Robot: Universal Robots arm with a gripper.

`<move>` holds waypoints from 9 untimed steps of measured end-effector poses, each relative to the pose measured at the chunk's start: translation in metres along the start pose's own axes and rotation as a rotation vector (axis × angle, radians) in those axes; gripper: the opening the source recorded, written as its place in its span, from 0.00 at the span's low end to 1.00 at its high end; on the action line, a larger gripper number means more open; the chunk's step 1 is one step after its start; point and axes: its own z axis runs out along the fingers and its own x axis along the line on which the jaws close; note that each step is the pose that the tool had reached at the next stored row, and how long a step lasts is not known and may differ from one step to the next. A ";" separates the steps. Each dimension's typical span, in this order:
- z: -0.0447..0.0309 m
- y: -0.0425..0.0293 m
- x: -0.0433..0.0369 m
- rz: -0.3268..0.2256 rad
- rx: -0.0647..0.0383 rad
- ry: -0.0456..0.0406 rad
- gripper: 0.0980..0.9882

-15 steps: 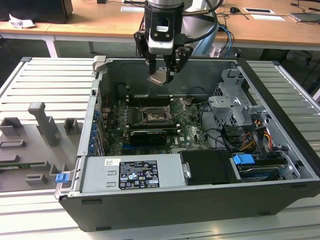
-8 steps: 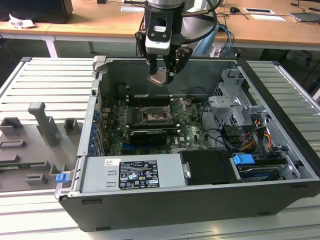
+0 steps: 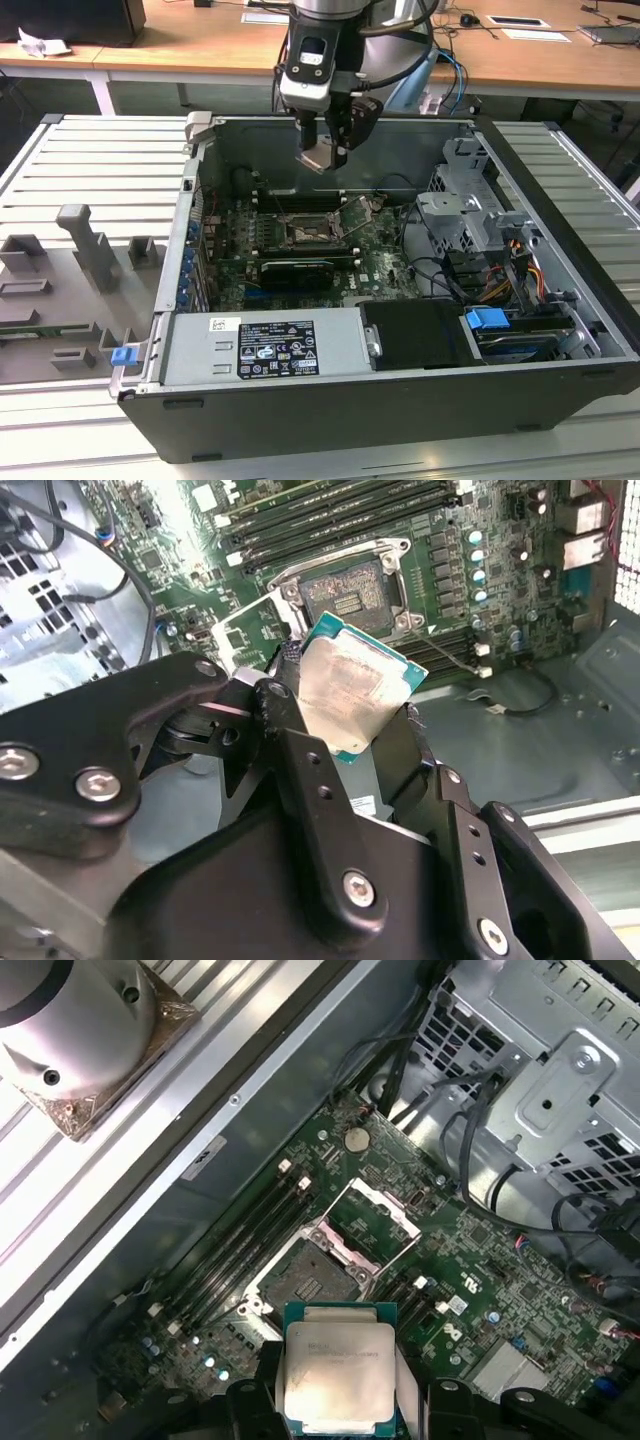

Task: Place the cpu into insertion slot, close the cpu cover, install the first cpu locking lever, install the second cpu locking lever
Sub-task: 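Place the cpu into insertion slot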

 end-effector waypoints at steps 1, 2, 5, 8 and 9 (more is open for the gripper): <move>0.0004 0.0000 0.0000 0.010 0.000 -0.0009 0.48; 0.0011 -0.0001 -0.0001 0.017 0.000 -0.0016 0.48; 0.0036 -0.0003 -0.0001 0.024 0.000 -0.0022 0.48; 0.0071 -0.0006 -0.0001 0.026 0.000 -0.0024 0.48; 0.0081 -0.0007 -0.0002 0.026 0.000 -0.0025 0.48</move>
